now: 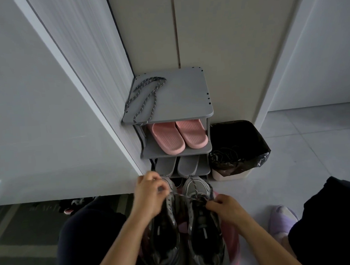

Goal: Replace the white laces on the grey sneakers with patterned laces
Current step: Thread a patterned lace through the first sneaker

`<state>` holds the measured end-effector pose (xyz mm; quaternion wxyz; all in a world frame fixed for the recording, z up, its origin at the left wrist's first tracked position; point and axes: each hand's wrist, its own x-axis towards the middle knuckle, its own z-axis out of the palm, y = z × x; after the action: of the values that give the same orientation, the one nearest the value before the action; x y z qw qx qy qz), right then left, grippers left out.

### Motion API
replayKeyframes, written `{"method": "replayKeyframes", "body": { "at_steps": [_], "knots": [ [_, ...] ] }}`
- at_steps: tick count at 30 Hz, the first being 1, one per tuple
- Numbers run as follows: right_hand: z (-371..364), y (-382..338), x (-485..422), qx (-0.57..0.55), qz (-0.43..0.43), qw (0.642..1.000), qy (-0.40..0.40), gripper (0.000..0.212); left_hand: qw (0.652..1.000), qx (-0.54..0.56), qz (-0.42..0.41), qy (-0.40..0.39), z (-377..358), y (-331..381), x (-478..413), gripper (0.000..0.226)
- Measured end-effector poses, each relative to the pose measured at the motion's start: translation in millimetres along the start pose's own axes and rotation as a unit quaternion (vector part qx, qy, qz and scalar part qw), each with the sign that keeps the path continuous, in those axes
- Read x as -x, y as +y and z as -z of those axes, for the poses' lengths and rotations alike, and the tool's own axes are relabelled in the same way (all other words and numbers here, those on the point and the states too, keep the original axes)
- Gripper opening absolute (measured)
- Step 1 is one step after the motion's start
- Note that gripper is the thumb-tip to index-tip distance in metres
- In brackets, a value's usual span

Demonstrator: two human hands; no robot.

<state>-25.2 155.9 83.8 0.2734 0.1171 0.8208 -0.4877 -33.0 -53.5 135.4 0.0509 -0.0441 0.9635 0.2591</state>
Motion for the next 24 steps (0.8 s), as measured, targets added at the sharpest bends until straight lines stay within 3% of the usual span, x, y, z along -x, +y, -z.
{"method": "replayKeyframes", "body": {
  "at_steps": [4, 6, 7, 10, 16, 21, 24],
  "knots": [
    [-2, 1, 1, -0.001, 0.020, 1.000, 0.005, 0.026, 0.995, -0.084, 0.051, 0.007, 18, -19, -1, 0.016],
    [-4, 0, 1, 0.009, 0.030, 0.999, 0.009, 0.026, 0.993, -0.119, 0.013, -0.001, 5, -8, 5, 0.013],
    [-4, 0, 1, 0.016, 0.035, 0.999, 0.010, 0.026, 0.995, -0.097, -0.020, -0.013, -6, 1, 7, 0.023],
    [-5, -1, 1, 0.037, 0.063, 0.997, 0.012, 0.025, 0.987, -0.064, -0.108, -0.105, -40, 30, 11, 0.038],
    [-2, 0, 4, 0.054, 0.106, 0.993, 0.011, 0.027, 0.973, -0.152, -0.081, -0.153, -49, 42, 1, 0.025],
    [-7, -2, 4, 0.130, 0.129, 0.982, 0.055, 0.030, 0.958, -0.238, -0.105, -0.121, -40, 42, 4, 0.019],
    [-9, -1, 6, 0.138, 0.115, 0.980, 0.082, 0.031, 0.971, -0.211, -0.103, -0.039, -22, 37, 12, 0.021]
  ]
}}
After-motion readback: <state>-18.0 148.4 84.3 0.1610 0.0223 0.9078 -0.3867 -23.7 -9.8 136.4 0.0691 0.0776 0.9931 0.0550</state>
